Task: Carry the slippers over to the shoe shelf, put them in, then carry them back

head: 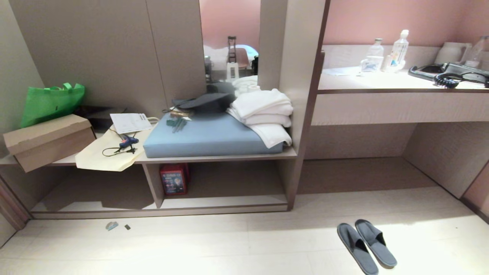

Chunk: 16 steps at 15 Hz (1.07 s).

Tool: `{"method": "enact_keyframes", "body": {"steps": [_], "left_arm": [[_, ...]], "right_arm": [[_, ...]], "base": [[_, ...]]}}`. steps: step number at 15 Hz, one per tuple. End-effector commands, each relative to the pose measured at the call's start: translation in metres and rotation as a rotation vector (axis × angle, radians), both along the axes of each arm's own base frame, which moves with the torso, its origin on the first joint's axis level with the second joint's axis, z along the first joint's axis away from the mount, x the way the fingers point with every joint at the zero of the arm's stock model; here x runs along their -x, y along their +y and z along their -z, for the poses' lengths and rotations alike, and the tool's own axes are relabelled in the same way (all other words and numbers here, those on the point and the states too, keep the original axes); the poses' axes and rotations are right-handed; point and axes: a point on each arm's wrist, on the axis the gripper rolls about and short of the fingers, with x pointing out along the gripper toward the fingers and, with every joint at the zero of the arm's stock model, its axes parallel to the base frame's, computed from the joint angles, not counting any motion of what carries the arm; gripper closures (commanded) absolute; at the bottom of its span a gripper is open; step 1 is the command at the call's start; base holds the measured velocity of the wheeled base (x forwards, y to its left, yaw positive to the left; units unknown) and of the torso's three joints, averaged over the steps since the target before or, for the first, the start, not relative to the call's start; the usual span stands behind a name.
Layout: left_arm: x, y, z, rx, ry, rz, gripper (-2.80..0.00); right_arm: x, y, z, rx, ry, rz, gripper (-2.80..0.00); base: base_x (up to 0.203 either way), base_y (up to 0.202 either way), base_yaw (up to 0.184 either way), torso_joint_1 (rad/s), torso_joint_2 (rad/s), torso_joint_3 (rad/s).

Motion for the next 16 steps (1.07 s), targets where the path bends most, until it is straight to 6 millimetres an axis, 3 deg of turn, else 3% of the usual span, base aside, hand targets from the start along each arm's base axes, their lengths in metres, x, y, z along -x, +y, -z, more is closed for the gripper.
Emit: {"method": "enact_keyframes", "body": {"steps": [1, 16], "left_arm": [[0.0, 0.0, -0.0001, 0.0, -0.001, 0.0, 0.0], [0.0, 0.0, -0.0001, 0.0, -0.001, 0.0, 0.0]], "right_arm": [[0.0, 0.0, -0.0001, 0.0, 0.0, 0.0, 0.0], [-0.0001, 0.0, -0.0002, 0.0, 0.001, -0.001, 0.0]], "base": [[-0.192, 0.0, 0.001, 0.002, 0.0, -0.004], [-0.194, 0.0, 0.001, 0.003, 0.0, 0.003]]}}
